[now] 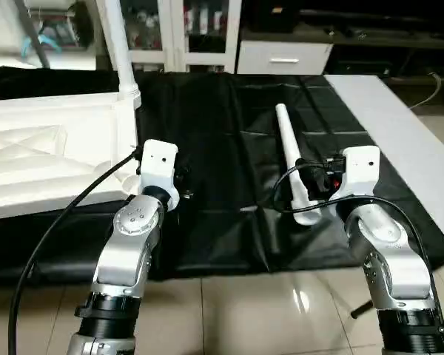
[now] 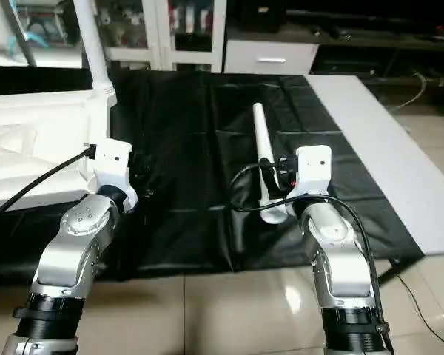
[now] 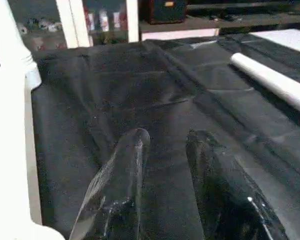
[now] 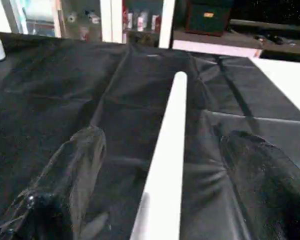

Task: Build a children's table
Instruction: Rotate table base

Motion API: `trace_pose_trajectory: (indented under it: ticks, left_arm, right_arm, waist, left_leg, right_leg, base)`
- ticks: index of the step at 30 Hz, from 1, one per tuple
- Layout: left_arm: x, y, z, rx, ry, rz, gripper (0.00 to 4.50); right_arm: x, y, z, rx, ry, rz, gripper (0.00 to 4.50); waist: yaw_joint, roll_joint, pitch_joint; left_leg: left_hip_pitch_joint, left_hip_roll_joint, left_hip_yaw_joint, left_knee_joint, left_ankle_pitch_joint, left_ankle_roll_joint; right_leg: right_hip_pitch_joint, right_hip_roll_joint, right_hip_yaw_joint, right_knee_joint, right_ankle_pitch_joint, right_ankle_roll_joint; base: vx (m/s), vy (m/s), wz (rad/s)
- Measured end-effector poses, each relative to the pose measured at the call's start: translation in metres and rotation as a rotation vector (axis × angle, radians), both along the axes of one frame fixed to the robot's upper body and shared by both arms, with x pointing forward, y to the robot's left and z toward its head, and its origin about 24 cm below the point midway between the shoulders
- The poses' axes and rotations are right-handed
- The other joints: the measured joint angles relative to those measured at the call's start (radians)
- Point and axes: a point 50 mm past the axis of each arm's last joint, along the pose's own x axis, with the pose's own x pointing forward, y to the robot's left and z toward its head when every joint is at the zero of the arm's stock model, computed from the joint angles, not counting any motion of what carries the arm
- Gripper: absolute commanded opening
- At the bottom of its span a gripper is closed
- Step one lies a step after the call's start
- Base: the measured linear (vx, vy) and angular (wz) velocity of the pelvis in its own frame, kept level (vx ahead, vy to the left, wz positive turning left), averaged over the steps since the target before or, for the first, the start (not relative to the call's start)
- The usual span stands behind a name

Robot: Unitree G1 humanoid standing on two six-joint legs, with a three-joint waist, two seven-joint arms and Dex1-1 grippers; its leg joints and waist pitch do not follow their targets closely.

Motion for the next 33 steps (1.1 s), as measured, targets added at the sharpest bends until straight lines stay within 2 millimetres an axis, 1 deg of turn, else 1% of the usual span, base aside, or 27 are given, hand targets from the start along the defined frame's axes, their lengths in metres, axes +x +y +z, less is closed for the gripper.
trace_pose_trajectory:
  ticks: [2, 4, 6, 8, 9, 10, 11, 13, 14, 15, 16, 17, 18, 19, 20, 21, 22, 23, 24, 25, 26, 27, 28, 29, 30, 32, 33]
  left_arm:
    - [0.0, 0.0, 0.0, 0.002, 0.0, 0.001, 1.58]
    - [0.0, 0.001, 0.0, 0.004, 0.0, 0.002, 1.58]
    - [0.0, 0.001, 0.0, 0.004, 0.0, 0.002, 1.58]
    - [0.0, 0.0, 0.0, 0.002, 0.0, -0.003, 1.58]
    - [0.0, -0.002, 0.0, -0.001, 0.001, -0.008, 1.58]
    - [0.0, -0.002, 0.0, -0.002, 0.001, -0.009, 1.58]
    - [0.0, -0.001, 0.0, 0.0, 0.0, -0.007, 1.58]
    - [-0.001, 0.006, -0.002, 0.007, 0.006, 0.013, 1.58]
    - [0.0, 0.009, -0.001, 0.008, 0.004, 0.021, 1.58]
    - [0.0, 0.008, -0.001, 0.003, 0.002, 0.02, 1.58]
    - [-0.001, 0.004, -0.001, -0.004, 0.004, 0.012, 1.58]
    - [-0.002, -0.003, -0.002, -0.011, 0.009, -0.013, 1.58]
    - [-0.003, -0.008, -0.003, -0.012, 0.012, -0.03, 1.58]
    - [-0.003, -0.008, -0.002, -0.01, 0.008, -0.028, 1.58]
    - [-0.003, -0.005, -0.001, -0.004, 0.0, -0.024, 1.58]
    - [-0.003, -0.001, -0.001, 0.003, -0.001, -0.01, 1.58]
    - [-0.004, 0.007, -0.002, 0.012, 0.005, 0.012, 1.58]
    - [-0.004, 0.014, -0.004, 0.017, 0.013, 0.034, 1.58]
    - [-0.004, 0.016, -0.004, 0.016, 0.014, 0.041, 1.58]
    - [-0.004, 0.015, -0.004, 0.014, 0.013, 0.038, 1.58]
    - [-0.004, 0.013, -0.003, 0.012, 0.01, 0.035, 1.58]
    - [-0.003, 0.012, -0.001, 0.008, 0.004, 0.028, 1.58]
    - [-0.003, 0.009, -0.003, 0.003, 0.012, 0.02, 1.58]
    - [-0.004, 0.002, -0.004, 0.001, 0.018, -0.007, 1.58]
    - [-0.005, -0.004, -0.004, -0.005, 0.021, -0.047, 1.58]
    - [-0.005, -0.003, -0.004, 0.004, 0.023, -0.074, 1.58]
    - [-0.005, -0.001, -0.004, 0.014, 0.023, -0.08, 1.58]
  right_arm:
    - [0.001, 0.0, 0.0, 0.0, 0.0, 0.002, 4.04]
    - [0.001, 0.001, 0.0, 0.0, 0.002, 0.005, 4.04]
    - [0.001, 0.001, 0.0, 0.0, 0.002, 0.007, 4.04]
    - [0.001, 0.0, -0.001, -0.002, 0.006, 0.004, 4.04]
    - [0.001, 0.0, -0.001, -0.002, 0.005, 0.005, 4.04]
    - [0.001, 0.0, -0.001, -0.001, 0.005, 0.006, 4.04]
    - [0.002, 0.001, 0.0, -0.001, 0.002, 0.009, 4.04]
    - [0.003, 0.007, 0.003, 0.007, -0.007, 0.027, 4.04]
    - [0.003, 0.007, 0.003, 0.007, -0.007, 0.028, 4.04]
    - [0.003, 0.005, 0.002, 0.003, -0.004, 0.022, 4.04]
    - [0.001, 0.0, -0.001, -0.002, 0.005, 0.008, 4.04]
    - [0.0, -0.004, -0.004, -0.007, 0.017, -0.006, 4.04]
    - [0.0, -0.007, -0.005, -0.009, 0.022, -0.013, 4.04]
    - [0.0, -0.006, -0.003, -0.008, 0.017, -0.01, 4.04]
    - [0.001, -0.004, -0.002, -0.005, 0.013, -0.007, 4.04]
    - [0.001, 0.003, -0.003, 0.005, 0.015, 0.013, 4.04]
    - [0.003, 0.01, -0.001, 0.013, 0.009, 0.036, 4.04]
    - [0.004, 0.014, 0.0, 0.012, 0.003, 0.052, 4.04]
    - [0.003, 0.014, -0.001, 0.009, 0.006, 0.051, 4.04]
    - [0.003, 0.013, -0.001, 0.007, 0.008, 0.048, 4.04]
    - [0.003, 0.012, -0.001, 0.005, 0.008, 0.045, 4.04]
    - [0.003, 0.011, -0.001, 0.001, 0.014, 0.041, 4.04]
    - [0.002, 0.006, -0.003, -0.011, 0.034, 0.029, 4.04]
    - [0.001, 0.0, -0.005, -0.023, 0.058, 0.003, 4.04]
    - [0.002, -0.007, -0.006, -0.024, 0.081, -0.025, 4.04]
    - [0.006, -0.009, -0.004, -0.013, 0.114, -0.042, 4.04]
    - [0.008, -0.008, -0.003, -0.012, 0.126, -0.045, 4.04]
  waist:
    - [0.0, 0.0, 0.0]
    - [-0.005, -0.002, -0.001]
    - [-0.001, -0.006, -0.001]
    - [0.006, -0.006, -0.001]
    - [0.01, -0.005, -0.001]
    - [0.011, -0.005, -0.001]
    - [0.009, -0.005, -0.001]
    - [-0.002, -0.009, -0.001]
    - [-0.01, -0.014, -0.002]
    - [-0.006, -0.02, 0.001]
    - [0.0, -0.019, 0.003]
    - [0.008, -0.017, 0.004]
    - [0.021, -0.01, 0.005]
    - [0.027, 0.003, 0.002]
    - [0.033, 0.018, -0.001]
    - [0.028, 0.019, -0.002]
    - [0.02, 0.014, -0.005]
    - [0.014, 0.014, -0.005]
    - [0.008, 0.011, -0.006]
    - [0.005, 0.006, -0.009]
    - [0.001, -0.006, -0.011]
    - [-0.004, -0.04, -0.013]
    - [-0.001, -0.04, -0.01]
    - [0.006, -0.041, -0.009]
    - [0.007, -0.041, -0.009]
    - [0.001, -0.039, -0.009]
    - [0.0, -0.037, -0.008]
  left_leg:
    - [0.001, -0.002, -0.005, 0.008, -0.011, 0.019]
    - [0.005, -0.009, -0.014, 0.019, -0.025, 0.041]
    - [-0.001, -0.02, -0.017, 0.033, -0.039, 0.066]
    - [-0.002, -0.019, -0.021, 0.049, -0.047, 0.08]
    - [0.0, -0.014, -0.022, 0.052, -0.048, 0.079]
    - [0.003, -0.012, -0.022, 0.05, -0.048, 0.076]
    - [0.018, -0.005, -0.027, 0.04, -0.047, 0.048]
    - [0.033, -0.01, -0.033, 0.039, -0.05, 0.008]
    - [0.036, -0.014, -0.033, 0.043, -0.052, 0.006]
    - [0.025, -0.025, -0.026, 0.058, -0.063, 0.036]
    - [0.011, -0.024, -0.031, 0.089, -0.064, 0.094]
    - [-0.007, -0.026, -0.036, 0.121, -0.058, 0.109]
    - [-0.032, -0.026, -0.043, 0.137, -0.049, 0.092]
    - [-0.045, -0.021, -0.047, 0.106, -0.036, 0.071]
    - [-0.053, -0.011, -0.053, 0.084, -0.004, 0.014]
    - [-0.041, -0.006, -0.063, 0.083, -0.008, -0.007]
    - [-0.039, -0.014, -0.064, 0.08, -0.01, -0.004]
    - [-0.037, -0.018, -0.065, 0.08, -0.012, 0.001]
    - [-0.034, -0.025, -0.066, 0.08, -0.014, 0.004]
    - [-0.032, -0.029, -0.06, 0.079, -0.015, 0.005]
    - [-0.032, -0.036, -0.053, 0.079, -0.015, 0.006]
    - [-0.034, -0.055, -0.039, 0.085, -0.017, 0.007]
    - [-0.04, -0.055, -0.04, 0.091, -0.021, 0.016]
    - [-0.038, -0.052, -0.047, 0.083, -0.02, 0.02]
    - [-0.037, -0.05, -0.051, 0.07, -0.009, 0.003]
    - [-0.038, -0.044, -0.051, 0.062, 0.008, -0.03]
    - [-0.039, -0.036, -0.051, 0.057, 0.011, -0.034]
  right_leg:
    - [0.0, 0.0, 0.001, 0.011, -0.014, -0.012]
    - [-0.001, -0.001, 0.007, 0.034, -0.037, -0.039]
    - [0.005, 0.002, 0.027, 0.047, -0.052, -0.015]
    - [0.02, 0.006, 0.032, 0.048, -0.06, 0.006]
    - [0.027, 0.01, 0.032, 0.045, -0.063, 0.006]
    - [0.029, 0.012, 0.031, 0.045, -0.065, 0.003]
    - [0.027, 0.013, 0.031, 0.052, -0.071, -0.006]
    - [0.008, 0.002, 0.029, 0.104, -0.093, -0.036]
    - [0.007, -0.003, 0.035, 0.109, -0.103, -0.029]
    - [0.025, 0.003, 0.054, 0.103, -0.105, 0.019]
    - [0.035, 0.008, 0.058, 0.094, -0.105, 0.019]
    - [0.049, 0.016, 0.062, 0.081, -0.103, 0.018]
    - [0.067, 0.027, 0.065, 0.066, -0.1, 0.018]
    - [0.078, 0.04, 0.059, 0.057, -0.1, 0.018]
    - [0.086, 0.054, 0.046, 0.056, -0.101, 0.017]
    - [0.086, 0.049, 0.03, 0.059, -0.107, 0.014]
    - [0.068, 0.037, 0.021, 0.091, -0.108, -0.006]
    - [0.037, 0.028, 0.023, 0.145, -0.109, -0.003]
    - [-0.006, 0.013, 0.027, 0.188, -0.103, 0.019]
    - [-0.039, 0.0, 0.029, 0.188, -0.092, 0.039]
    - [-0.065, -0.015, 0.037, 0.165, -0.075, 0.054]
    - [-0.076, -0.036, 0.063, 0.103, 0.008, 0.059]
    - [-0.073, -0.033, 0.066, 0.11, 0.002, 0.058]
    - [-0.071, -0.027, 0.066, 0.104, 0.006, 0.051]
    - [-0.072, -0.023, 0.063, 0.098, 0.012, 0.048]
    - [-0.075, -0.017, 0.06, 0.092, 0.023, 0.042]
    - [-0.072, -0.012, 0.053, 0.078, 0.031, 0.033]
  base:
    - [0.11, -0.004, 0.1]
    - [0.094, -0.011, 0.13]
    - [0.057, -0.014, 0.15]
    - [0.045, -0.013, 0.21]
    - [0.043, -0.013, 0.22]
    - [0.043, -0.024, 0.21]
    - [0.0, 0.0, 0.0]
    - [0.015, -0.029, 0.01]
    - [0.0, 0.0, 0.0]
    - [0.0, 0.0, 0.0]
    - [0.0, 0.0, 0.0]
    - [0.0, 0.0, 0.0]
    - [0.0, 0.0, 0.0]
    - [0.0, 0.0, 0.0]
    - [0.1, 0.035, -0.08]
    - [0.1, 0.035, -0.08]
    - [0.126, 0.023, -0.09]
    - [0.075, 0.017, 0.01]
    - [0.075, 0.017, 0.01]
    - [0.0, 0.0, 0.0]
    - [0.021, -0.056, -0.01]
    - [0.021, -0.056, -0.01]
    - [-0.004, -0.096, 0.04]
    - [-0.015, -0.09, 0.0]
    - [-0.015, -0.09, 0.0]
    - [-0.036, -0.053, -0.04]
    - [-0.056, -0.038, -0.03]
